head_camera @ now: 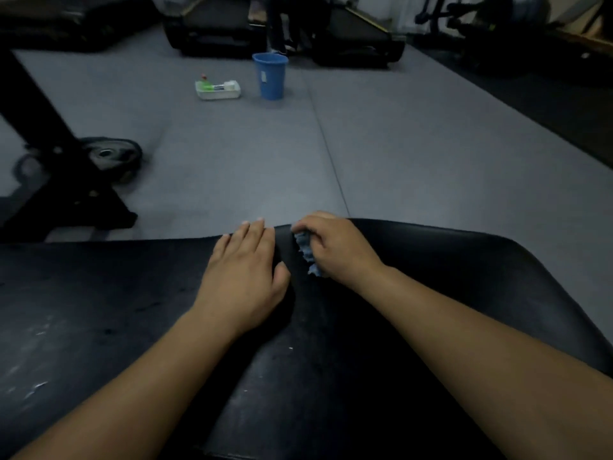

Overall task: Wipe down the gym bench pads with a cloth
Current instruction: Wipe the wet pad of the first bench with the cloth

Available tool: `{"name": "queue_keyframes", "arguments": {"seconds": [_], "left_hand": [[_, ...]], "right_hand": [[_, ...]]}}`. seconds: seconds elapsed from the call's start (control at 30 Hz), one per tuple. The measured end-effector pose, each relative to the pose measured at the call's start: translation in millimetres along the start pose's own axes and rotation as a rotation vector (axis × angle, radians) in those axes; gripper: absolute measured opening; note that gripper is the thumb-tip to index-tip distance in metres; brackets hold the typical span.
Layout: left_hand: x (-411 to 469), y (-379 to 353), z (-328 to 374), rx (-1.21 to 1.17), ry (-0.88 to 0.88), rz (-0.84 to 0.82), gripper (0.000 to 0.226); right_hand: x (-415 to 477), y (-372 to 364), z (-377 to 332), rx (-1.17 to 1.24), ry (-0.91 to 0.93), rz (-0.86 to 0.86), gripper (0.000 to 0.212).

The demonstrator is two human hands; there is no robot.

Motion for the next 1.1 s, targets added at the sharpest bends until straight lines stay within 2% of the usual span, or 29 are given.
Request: {"name": "queue_keyframes", "arguments": {"seconds": [0.1,0.2,0.27,0.4,0.57,0.7,0.83,1.0,1.1], "left_hand": [[-10,4,-40,0.022,0.041,-0.003,0.082],[-23,2,-75,0.026,0.053,-0.011,0.087],[-31,-7,-94,0.008,0.056,-0.056,0.083],[-40,-20,-103,-0.004,0.031,-0.054,0.075],[-42,-23,-104,-0.045,0.024,0.000,0.077],[-43,-25,-104,-0.076,0.011,0.009,0.078],[-40,-32,-107,-0.109,0.009,0.057,0.072],[-20,-21,-114,-0.110,0.002,0.007,0.078],[-6,21,-123,-0.115,0.058,-0.090,0.080]], "right_hand": [[17,-27,-28,-0.020,0.101,-0.071,0.039],[14,-56,-34,-0.317,0.070,-0.231,0.075],[12,-60,-34,-0.378,0.080,-0.256,0.084],[2,-57,-38,-0.356,0.114,-0.278,0.081],[-8,-63,-42,-0.370,-0.002,-0.266,0.085],[-11,-65,-43,-0.367,0.082,-0.203,0.072],[-11,-65,-41,-0.335,0.084,-0.189,0.062],[-3,-67,-36,-0.248,0.072,-0.151,0.055],[6,-66,-43,-0.312,-0.001,-0.217,0.050]]}}
Point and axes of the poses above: each hand's wrist, its own x-axis towards the middle knuckle, its own y-axis out of the back of the hand, z = x × y, the point moved 2 cm from there along x, towards the middle knuckle, and after that the axes turned 9 degrees about x, right-handed, at the moved point
